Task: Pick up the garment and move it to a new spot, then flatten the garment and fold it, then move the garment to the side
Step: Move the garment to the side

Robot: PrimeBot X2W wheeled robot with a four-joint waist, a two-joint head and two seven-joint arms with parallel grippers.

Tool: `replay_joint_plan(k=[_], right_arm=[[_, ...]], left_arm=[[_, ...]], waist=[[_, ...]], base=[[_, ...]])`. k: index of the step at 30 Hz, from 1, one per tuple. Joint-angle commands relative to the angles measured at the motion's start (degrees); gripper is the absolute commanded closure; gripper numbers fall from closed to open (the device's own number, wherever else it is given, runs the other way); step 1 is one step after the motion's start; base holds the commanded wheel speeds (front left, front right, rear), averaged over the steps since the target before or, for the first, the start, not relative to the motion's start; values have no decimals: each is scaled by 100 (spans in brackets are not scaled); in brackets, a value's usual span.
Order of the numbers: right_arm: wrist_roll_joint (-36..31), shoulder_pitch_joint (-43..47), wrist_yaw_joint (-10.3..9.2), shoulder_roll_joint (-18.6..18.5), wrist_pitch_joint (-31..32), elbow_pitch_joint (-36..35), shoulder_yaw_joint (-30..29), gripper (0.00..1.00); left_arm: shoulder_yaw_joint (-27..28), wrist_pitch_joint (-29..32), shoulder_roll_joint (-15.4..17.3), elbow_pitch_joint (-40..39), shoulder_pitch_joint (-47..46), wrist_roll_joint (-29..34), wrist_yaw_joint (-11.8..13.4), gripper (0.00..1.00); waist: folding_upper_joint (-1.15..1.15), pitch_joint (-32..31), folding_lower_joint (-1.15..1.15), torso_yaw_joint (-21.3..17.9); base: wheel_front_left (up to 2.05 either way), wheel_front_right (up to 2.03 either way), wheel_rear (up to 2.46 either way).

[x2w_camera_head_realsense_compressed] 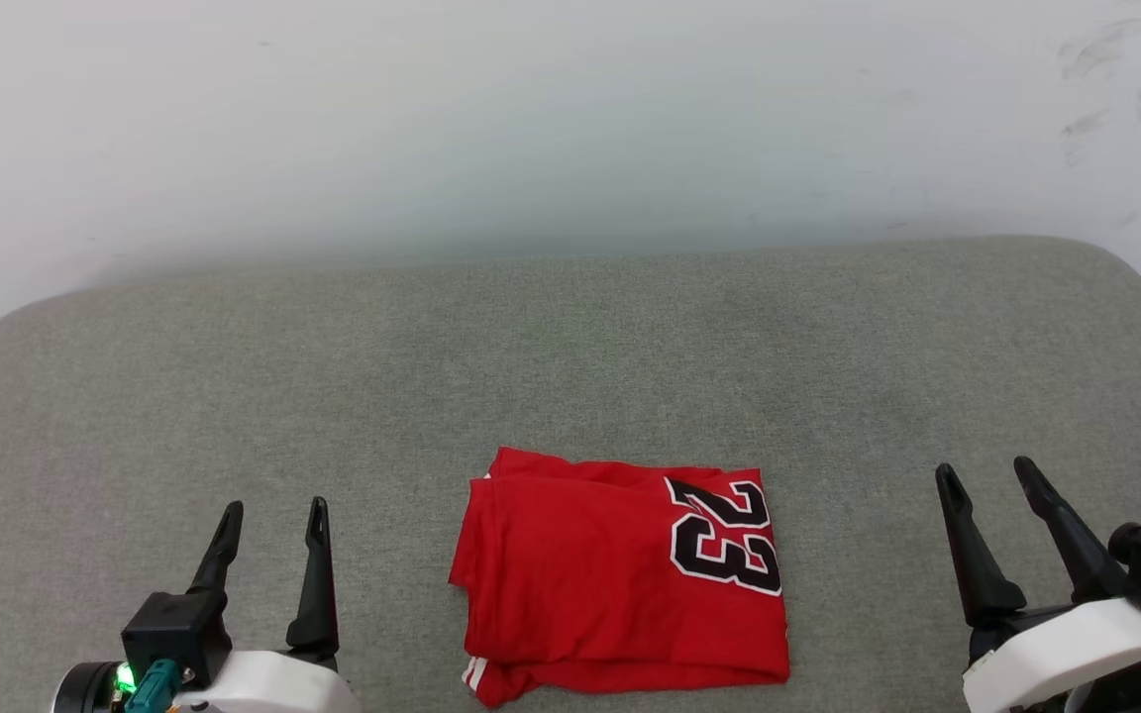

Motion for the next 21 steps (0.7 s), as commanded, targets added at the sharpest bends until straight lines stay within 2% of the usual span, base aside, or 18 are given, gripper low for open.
replay_joint_plan(k=[1,14,21], right_arm=[[-44,57,-2,48,47,-49,-23,0],[48,87,-2,84,327,-44,-145,0],[1336,-232,-2,-343,1295,1020,-830,0]], left_arm=[[-9,18,3,-11,76,13,39,0],[39,83,27,-70,22,-88,82,0],[80,-58,-117,-100,-212,-6,71,0]], waist=[[0,0,0,-2],[0,-13,0,26],[0,95,0,371]], base=[[0,0,0],[0,0,0],[0,0,0]])
